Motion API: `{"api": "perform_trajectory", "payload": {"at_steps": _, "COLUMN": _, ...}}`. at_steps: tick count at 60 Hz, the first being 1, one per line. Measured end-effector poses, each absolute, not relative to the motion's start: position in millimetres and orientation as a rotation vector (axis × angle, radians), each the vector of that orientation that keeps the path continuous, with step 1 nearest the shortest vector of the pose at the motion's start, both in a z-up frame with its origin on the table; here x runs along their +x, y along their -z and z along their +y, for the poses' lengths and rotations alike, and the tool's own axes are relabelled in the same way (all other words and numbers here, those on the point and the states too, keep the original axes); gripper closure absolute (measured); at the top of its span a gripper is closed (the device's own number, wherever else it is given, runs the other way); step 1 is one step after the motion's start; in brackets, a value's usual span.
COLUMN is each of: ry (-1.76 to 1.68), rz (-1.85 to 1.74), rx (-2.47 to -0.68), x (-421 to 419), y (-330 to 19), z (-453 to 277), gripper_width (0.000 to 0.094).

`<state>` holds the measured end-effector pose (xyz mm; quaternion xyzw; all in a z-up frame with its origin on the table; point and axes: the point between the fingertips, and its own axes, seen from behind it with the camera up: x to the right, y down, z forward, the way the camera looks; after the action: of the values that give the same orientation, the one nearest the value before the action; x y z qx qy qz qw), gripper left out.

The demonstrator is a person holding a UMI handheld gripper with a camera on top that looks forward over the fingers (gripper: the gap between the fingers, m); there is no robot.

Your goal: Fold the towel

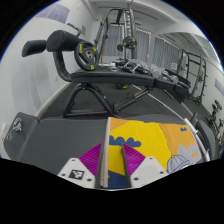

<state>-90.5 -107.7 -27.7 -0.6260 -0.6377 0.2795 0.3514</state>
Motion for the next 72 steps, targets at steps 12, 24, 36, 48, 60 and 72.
{"api": "perform_trajectory", "payload": {"at_steps": 12, "ry": -0.582, "rz": -1.712, "rx": -1.534, "x": -86.4, "y": 24.9, "z": -97.7, "gripper_width": 0.0922}}
{"api": "perform_trajectory", "payload": {"at_steps": 24, "ry": -0.766, "rz": -1.690, "rx": -1.601, "x": -79.3, "y": -26.6, "z": -99.1, "gripper_width": 0.0923}}
{"api": "perform_trajectory", "payload": {"at_steps": 36, "ry": -0.882, "rz": -1.530, "rx": -1.661, "x": -80.3, "y": -108.2, "z": -7.6, "gripper_width": 0.0919}}
{"api": "perform_trajectory", "payload": {"at_steps": 48, "ry": -0.775, "rz": -1.479, "rx": -1.691, "x": -80.4, "y": -91.3, "z": 113.2, "gripper_width": 0.0907}}
{"api": "perform_trajectory", "payload": {"at_steps": 60, "ry": -0.683, "rz": -1.530, "rx": -1.732, "x": -78.5, "y": -21.2, "z": 156.2, "gripper_width": 0.0869}}
{"api": "perform_trajectory", "payload": {"at_steps": 72, "ry": -0.672, "rz": -1.469, "rx": -1.689, "x": -45.3, "y": -65.7, "z": 161.6, "gripper_width": 0.0095}}
